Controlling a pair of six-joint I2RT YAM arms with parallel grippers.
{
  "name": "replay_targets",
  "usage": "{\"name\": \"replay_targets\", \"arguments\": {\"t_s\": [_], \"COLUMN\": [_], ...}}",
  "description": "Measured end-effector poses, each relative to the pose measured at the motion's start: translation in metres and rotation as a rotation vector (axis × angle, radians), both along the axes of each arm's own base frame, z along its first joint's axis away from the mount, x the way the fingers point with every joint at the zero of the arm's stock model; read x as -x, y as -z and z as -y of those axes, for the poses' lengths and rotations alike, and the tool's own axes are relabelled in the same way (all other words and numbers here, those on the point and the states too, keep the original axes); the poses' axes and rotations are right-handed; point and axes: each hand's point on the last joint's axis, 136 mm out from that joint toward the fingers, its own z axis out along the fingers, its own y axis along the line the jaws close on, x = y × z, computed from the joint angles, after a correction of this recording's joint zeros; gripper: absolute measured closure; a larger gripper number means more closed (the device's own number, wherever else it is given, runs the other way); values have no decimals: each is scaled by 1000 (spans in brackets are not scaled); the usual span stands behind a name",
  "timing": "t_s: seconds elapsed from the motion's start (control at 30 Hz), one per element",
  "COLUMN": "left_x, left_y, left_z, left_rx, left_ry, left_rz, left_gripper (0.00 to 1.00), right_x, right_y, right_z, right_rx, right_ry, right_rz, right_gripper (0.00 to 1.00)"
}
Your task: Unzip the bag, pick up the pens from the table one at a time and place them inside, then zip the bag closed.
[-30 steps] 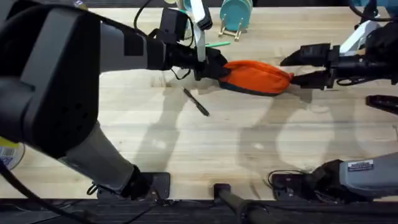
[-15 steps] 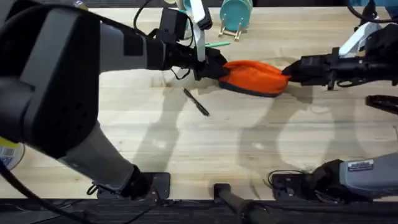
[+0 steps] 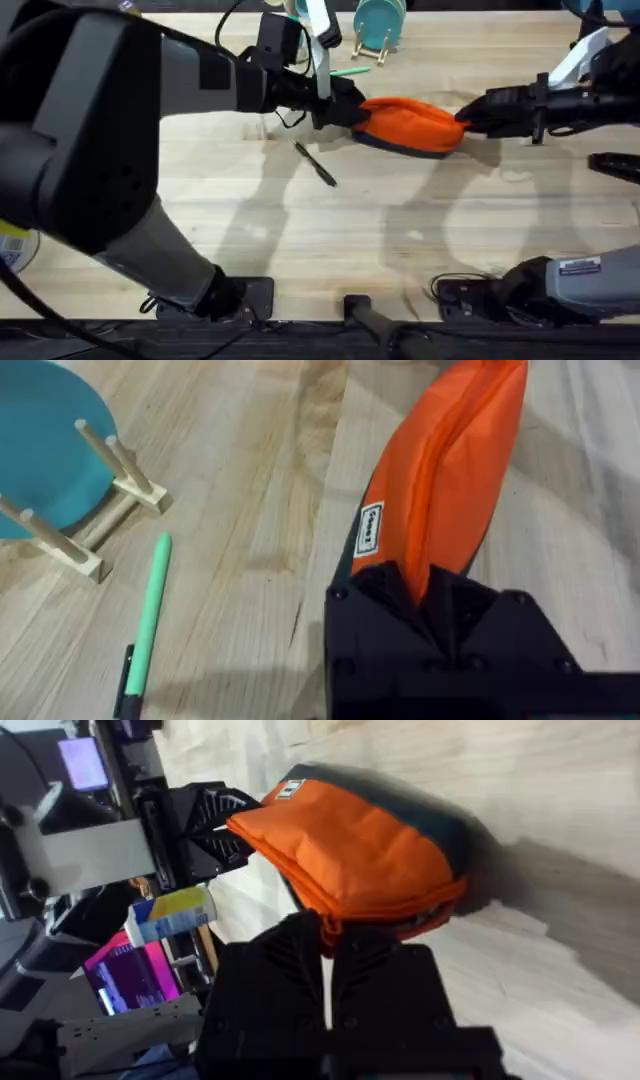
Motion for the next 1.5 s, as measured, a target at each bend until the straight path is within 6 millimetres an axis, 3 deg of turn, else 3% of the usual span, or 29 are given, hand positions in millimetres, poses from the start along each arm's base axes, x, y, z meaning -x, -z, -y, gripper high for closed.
{"name": "replay_targets", "arguments": {"t_s": [0.53,0.87,1.5], "left_x": [6,7,8], "left_y": [-1,-1,-1], "left_z": [7,8,9], "left_rx": [6,8,6], "left_ry": [24,29,31], "left_rz": [-2,-4,-4], "left_gripper": [959,959,959], "right_x": [4,-4,-13], "right_y": [7,-7,-5], "right_z": [18,29,22], "right_rx": [83,179,400], "right_ry": [20,-5,-137], "right_rz": [-47,-32,-16], "right_gripper": [968,968,968]}}
